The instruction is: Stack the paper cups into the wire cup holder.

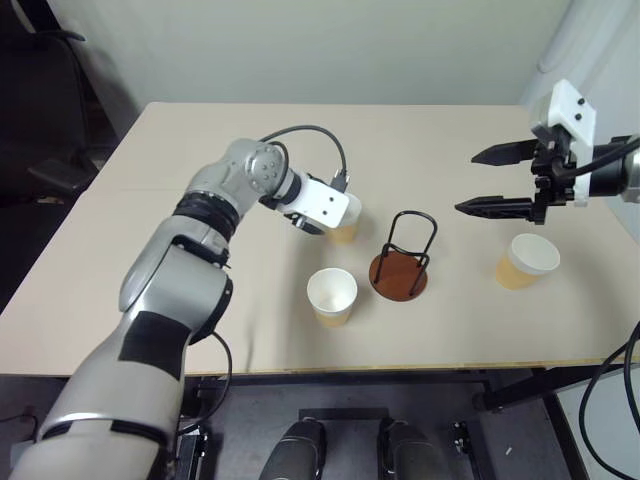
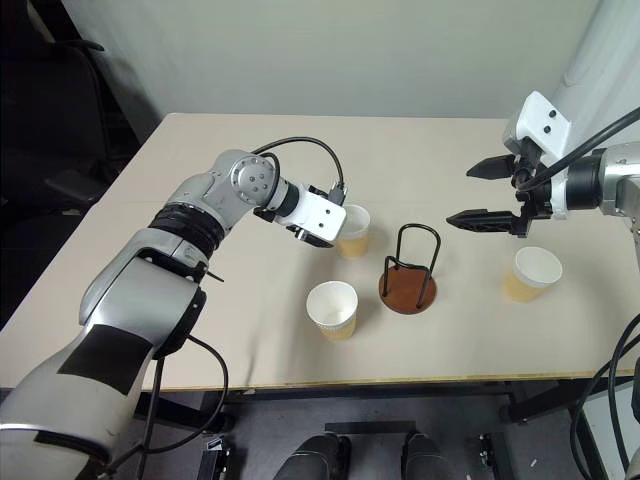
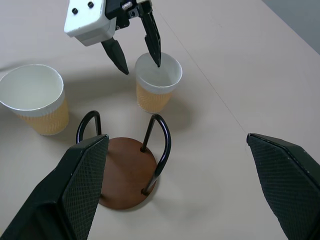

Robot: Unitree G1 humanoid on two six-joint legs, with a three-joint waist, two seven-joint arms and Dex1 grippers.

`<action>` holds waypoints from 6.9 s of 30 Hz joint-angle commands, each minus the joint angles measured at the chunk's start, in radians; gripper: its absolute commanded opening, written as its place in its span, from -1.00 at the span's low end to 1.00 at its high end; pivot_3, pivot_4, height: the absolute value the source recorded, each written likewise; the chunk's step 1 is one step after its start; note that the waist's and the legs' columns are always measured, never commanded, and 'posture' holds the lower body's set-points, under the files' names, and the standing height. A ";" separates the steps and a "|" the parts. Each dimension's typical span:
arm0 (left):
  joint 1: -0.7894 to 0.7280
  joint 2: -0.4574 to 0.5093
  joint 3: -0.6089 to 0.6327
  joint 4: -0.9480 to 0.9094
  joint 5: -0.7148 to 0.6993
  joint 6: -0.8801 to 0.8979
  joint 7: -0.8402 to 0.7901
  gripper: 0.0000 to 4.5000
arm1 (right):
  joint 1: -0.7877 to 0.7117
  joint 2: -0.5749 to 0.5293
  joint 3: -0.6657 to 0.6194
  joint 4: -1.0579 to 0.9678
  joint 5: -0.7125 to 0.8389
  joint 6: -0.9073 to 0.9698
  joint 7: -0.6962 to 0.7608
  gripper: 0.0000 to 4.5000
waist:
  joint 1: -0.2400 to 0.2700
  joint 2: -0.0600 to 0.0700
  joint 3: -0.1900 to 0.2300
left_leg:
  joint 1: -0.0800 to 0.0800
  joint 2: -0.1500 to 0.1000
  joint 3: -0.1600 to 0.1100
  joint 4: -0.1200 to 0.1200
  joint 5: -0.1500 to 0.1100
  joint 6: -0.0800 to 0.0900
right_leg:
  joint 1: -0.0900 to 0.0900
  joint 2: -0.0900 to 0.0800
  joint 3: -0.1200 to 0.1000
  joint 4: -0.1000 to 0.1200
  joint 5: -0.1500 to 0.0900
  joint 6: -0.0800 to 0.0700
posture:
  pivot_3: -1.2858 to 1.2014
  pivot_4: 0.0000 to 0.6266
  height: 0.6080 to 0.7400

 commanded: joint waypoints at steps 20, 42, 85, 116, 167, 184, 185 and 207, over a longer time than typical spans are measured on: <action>-0.077 0.054 0.061 0.016 -0.087 -0.030 -0.351 -0.99 | 0.026 -0.061 0.005 0.008 -0.029 -0.108 0.082 1.00 | 0.000 0.000 0.000 | 0.000 0.000 0.000 0.001 0.000 0.001 | 0.000 0.001 0.000 0.000 0.000 -0.001 | 0.03 -0.52 1.00; -0.328 0.052 -0.058 -0.062 -0.609 0.275 -0.538 -0.99 | 0.010 -0.103 0.005 0.018 -0.033 -0.172 0.203 1.00 | 0.001 0.000 0.000 | -0.007 0.000 0.001 0.006 -0.004 0.004 | -0.002 0.002 -0.002 -0.002 -0.001 -0.001 | 0.03 -0.52 1.00; -0.328 0.011 -0.441 -0.233 -0.910 0.214 -0.538 -0.99 | 0.069 -0.224 -0.047 -0.052 0.036 -0.064 0.217 1.00 | 0.008 0.001 0.000 | -0.008 0.000 0.002 0.013 -0.003 0.007 | 0.003 0.000 -0.001 -0.003 -0.001 0.006 | 0.03 -0.52 1.00; -0.303 0.002 -0.477 -0.248 -0.873 0.167 -0.538 -0.08 | 0.084 -0.220 -0.045 -0.064 0.051 -0.065 0.186 1.00 | 0.008 0.001 0.000 | -0.008 0.000 0.002 0.013 -0.004 0.008 | 0.003 -0.001 0.000 -0.003 -0.001 0.007 | 0.03 -0.52 1.00; 0.155 0.427 -0.018 -0.868 -1.282 0.949 -0.538 0.99 | 0.328 -0.244 0.071 0.123 -0.291 -0.475 0.123 1.00 | -0.007 0.002 0.000 | 0.006 0.000 0.001 0.009 0.000 0.003 | 0.013 0.000 0.001 -0.002 -0.003 0.008 | 0.03 -0.52 1.00; 0.177 0.462 -0.006 -0.860 -1.260 0.898 -0.538 1.00 | 0.235 -0.160 0.176 0.395 -0.507 -0.734 0.153 0.92 | -0.007 0.002 0.000 | 0.005 0.000 0.001 0.006 -0.004 0.005 | 0.012 0.000 0.000 -0.006 -0.002 0.003 | 0.03 -0.52 1.00; 0.179 0.465 -0.005 -0.858 -1.254 0.891 -0.538 1.00 | 0.231 -0.156 0.176 0.401 -0.511 -0.739 0.156 0.84 | -0.007 0.002 0.000 | 0.005 0.000 0.001 0.006 -0.004 0.005 | 0.012 0.000 0.000 -0.006 -0.002 0.003 | 0.03 -0.52 1.00; 0.241 0.573 -0.008 -0.714 -1.241 0.714 -0.538 1.00 | 0.270 -0.152 0.078 0.132 -0.362 -0.483 0.252 -0.99 | -0.008 0.002 0.000 | 0.005 0.001 -0.001 0.003 -0.008 0.001 | 0.010 0.001 -0.001 -0.006 -0.006 -0.002 | 0.03 -0.52 1.00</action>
